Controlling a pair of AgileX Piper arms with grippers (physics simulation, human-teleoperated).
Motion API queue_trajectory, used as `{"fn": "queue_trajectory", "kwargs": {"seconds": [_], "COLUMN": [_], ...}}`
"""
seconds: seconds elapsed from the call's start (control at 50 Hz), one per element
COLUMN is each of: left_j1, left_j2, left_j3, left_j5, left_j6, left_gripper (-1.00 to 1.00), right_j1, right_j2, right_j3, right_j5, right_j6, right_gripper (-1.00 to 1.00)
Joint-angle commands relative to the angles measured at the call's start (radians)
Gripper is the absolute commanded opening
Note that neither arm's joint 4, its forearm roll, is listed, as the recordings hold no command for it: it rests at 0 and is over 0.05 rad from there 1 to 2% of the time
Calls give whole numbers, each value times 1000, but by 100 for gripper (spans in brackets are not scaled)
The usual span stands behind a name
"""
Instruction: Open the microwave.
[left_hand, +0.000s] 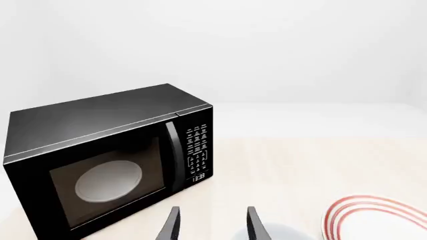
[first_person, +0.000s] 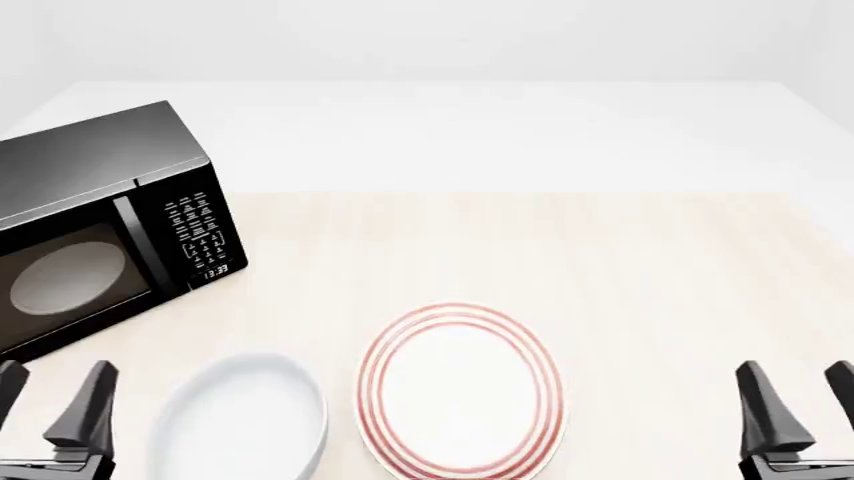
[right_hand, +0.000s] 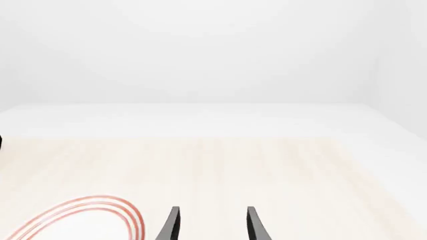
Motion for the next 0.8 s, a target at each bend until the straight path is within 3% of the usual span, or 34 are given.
{"fn": "queue_trajectory", "kwargs": {"seconds": [0.02, 0.2, 0.24, 0.36, 0.44, 0.64, 0.72, 0.8], "left_j1": [3, 24, 21, 53, 16, 4, 34, 44], "left_j2": [10, 18, 23, 53, 53, 131, 212, 225], "left_j3": [0, -1, -2, -6, -51, -142, -146, -172], "left_j5": [-7, 1, -2, -5, 58, 64, -5, -6], "left_j6": [6, 11, -34, -22, 46, 25, -5, -11], "left_gripper": [100, 100, 100, 100, 100, 100, 100, 100], "right_j1": [0, 0, 0, 0, 0, -1, -1, -1], "right_j2": [3, 3, 3, 7, 10, 13, 12, 12], "right_j3": [-3, -4, -4, -4, -4, -5, -5, -6], "right_j5": [2, 2, 2, -2, -4, -7, -5, -4], "right_j6": [0, -1, -1, -1, -1, -1, -1, -1], "right_gripper": [100, 100, 100, 100, 100, 100, 100, 100]}}
